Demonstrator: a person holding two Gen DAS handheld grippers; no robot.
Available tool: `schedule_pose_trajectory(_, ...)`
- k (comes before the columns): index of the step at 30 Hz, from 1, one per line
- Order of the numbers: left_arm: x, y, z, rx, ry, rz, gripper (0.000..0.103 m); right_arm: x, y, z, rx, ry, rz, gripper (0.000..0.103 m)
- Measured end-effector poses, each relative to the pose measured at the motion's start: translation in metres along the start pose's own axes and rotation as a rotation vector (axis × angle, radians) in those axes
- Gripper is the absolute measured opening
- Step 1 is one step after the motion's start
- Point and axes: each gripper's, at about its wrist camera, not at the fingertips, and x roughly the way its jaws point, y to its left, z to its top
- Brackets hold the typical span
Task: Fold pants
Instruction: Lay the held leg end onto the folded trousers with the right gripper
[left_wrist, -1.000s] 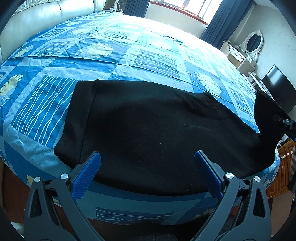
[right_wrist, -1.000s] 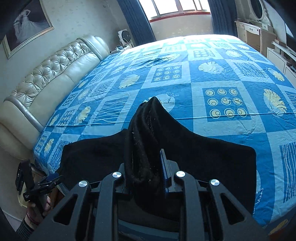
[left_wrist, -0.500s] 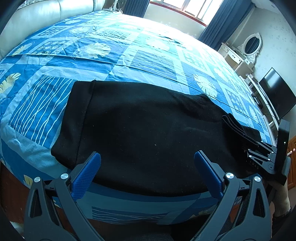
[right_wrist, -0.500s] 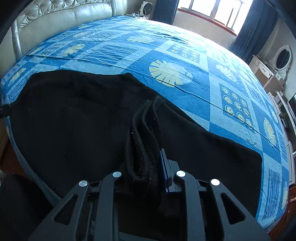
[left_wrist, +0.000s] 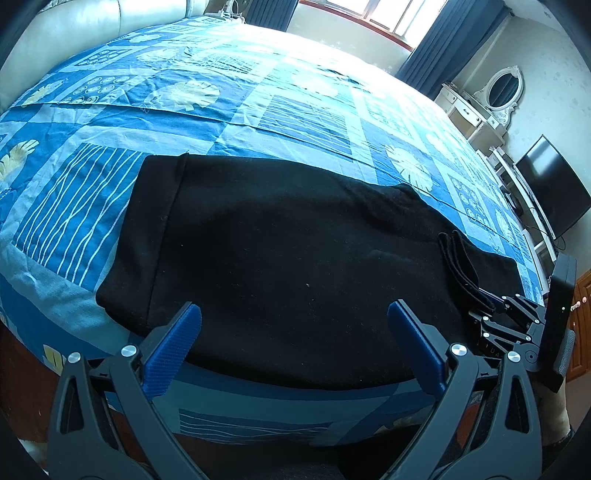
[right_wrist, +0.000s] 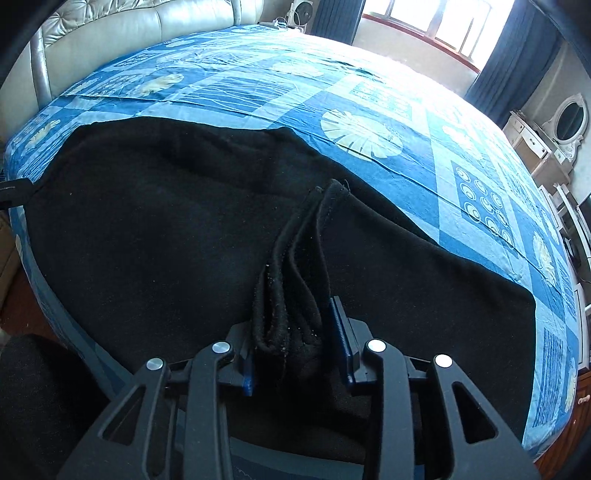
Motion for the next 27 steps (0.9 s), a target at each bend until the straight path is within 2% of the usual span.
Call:
schedule_pose_trajectory(4, 0.0, 0.0, 0.0, -0.004, 0.001, -0.004, 0.101, -0.006, 0.002, -0.002, 0.018, -0.009, 0.019, 0.04)
schedule_pose_trajectory(12, 0.0, 0.0, 0.0, -0.002, 0.002, -0.006, 0.101, -0.022, 0.006, -0.006, 0.088, -0.037, 0.135, 0.044)
schedule_pose_trajectory(15, -0.001, -0.001, -0.001, 0.002, 0.001, -0.005, 0.101, -0.025, 0.008, -0.006, 0.125, -0.029, 0.23, 0.044)
schedule_pose_trajectory(19, -0.001, -0.001, -0.001, 0.004, 0.002, -0.004, 0.101, -0.033, 0.002, -0.008, 0.184, -0.014, 0.455, 0.044)
schedule_pose_trajectory(22, -0.002, 0.001, -0.002, 0.008, -0.002, 0.0, 0.101, -0.052, -0.03, -0.011, 0.268, -0.065, 0.551, 0.044)
schedule_pose_trajectory(24, -0.002, 0.002, -0.003, 0.007, -0.002, 0.001, 0.101, -0.067, -0.068, -0.014, 0.35, -0.123, 0.568, 0.044)
schedule_pose_trajectory(25, -0.002, 0.003, -0.003, 0.004, 0.0, 0.001, 0.101, -0.073, -0.09, -0.018, 0.392, -0.151, 0.543, 0.046)
schedule_pose_trajectory(27, 0.0, 0.004, -0.003, -0.005, 0.005, 0.0, 0.101, -0.079, -0.141, -0.029, 0.488, -0.196, 0.43, 0.054)
